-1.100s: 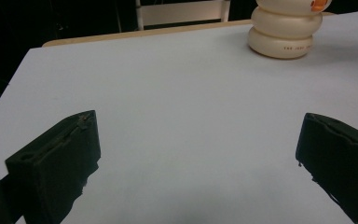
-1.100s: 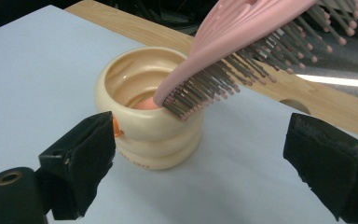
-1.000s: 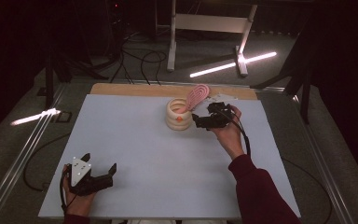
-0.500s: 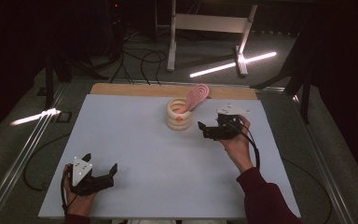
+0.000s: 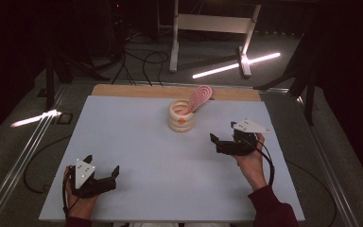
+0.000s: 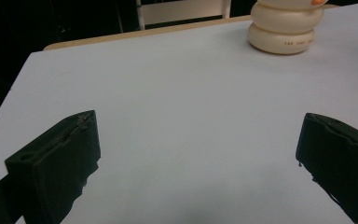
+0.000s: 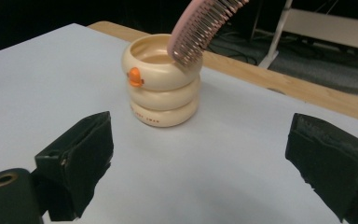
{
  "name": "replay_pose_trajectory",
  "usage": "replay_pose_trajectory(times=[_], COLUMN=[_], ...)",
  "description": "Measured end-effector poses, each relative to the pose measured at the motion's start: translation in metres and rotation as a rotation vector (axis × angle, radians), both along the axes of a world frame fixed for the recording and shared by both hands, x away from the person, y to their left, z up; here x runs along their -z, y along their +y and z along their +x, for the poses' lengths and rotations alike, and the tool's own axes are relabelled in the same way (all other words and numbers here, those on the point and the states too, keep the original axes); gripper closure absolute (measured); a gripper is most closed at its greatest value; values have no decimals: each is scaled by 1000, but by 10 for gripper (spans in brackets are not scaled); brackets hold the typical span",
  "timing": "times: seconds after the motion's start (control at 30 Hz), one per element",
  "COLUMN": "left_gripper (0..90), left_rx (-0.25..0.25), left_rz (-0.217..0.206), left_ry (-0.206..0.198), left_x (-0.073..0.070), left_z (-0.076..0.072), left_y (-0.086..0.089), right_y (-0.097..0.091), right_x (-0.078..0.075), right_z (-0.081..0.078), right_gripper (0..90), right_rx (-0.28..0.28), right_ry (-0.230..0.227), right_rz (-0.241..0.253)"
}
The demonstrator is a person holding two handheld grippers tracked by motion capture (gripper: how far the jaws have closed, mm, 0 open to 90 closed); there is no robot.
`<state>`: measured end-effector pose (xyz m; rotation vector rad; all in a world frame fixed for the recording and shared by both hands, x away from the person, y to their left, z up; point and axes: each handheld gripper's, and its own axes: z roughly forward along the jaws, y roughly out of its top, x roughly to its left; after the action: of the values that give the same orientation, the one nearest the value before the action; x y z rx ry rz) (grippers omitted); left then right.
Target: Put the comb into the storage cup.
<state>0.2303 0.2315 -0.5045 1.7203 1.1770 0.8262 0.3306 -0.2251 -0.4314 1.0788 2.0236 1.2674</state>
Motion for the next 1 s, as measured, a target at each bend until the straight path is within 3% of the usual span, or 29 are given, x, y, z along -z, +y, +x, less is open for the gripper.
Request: replay_pose_trajectory(times=[0.4, 0.6, 0.83, 1.0], left_gripper=[1, 1, 1, 1], left_rx=[2, -3, -4, 3], left_rz=[-16, -21, -25, -29], left_ry=[1, -7, -22, -34], left_x=[-4, -6, -8, -9], left_z=[0, 0, 0, -1], left_y=[3, 5, 7, 8], right_y=[-5, -19, -35, -40], right_x=[16, 27, 39, 42], right_z=[-31, -44, -57, -67], right_gripper=[76, 76, 76, 76], right_rx=[-4, 18, 46, 36], right_ry=[-34, -19, -55, -79], right_rz=[-86, -24, 18, 29])
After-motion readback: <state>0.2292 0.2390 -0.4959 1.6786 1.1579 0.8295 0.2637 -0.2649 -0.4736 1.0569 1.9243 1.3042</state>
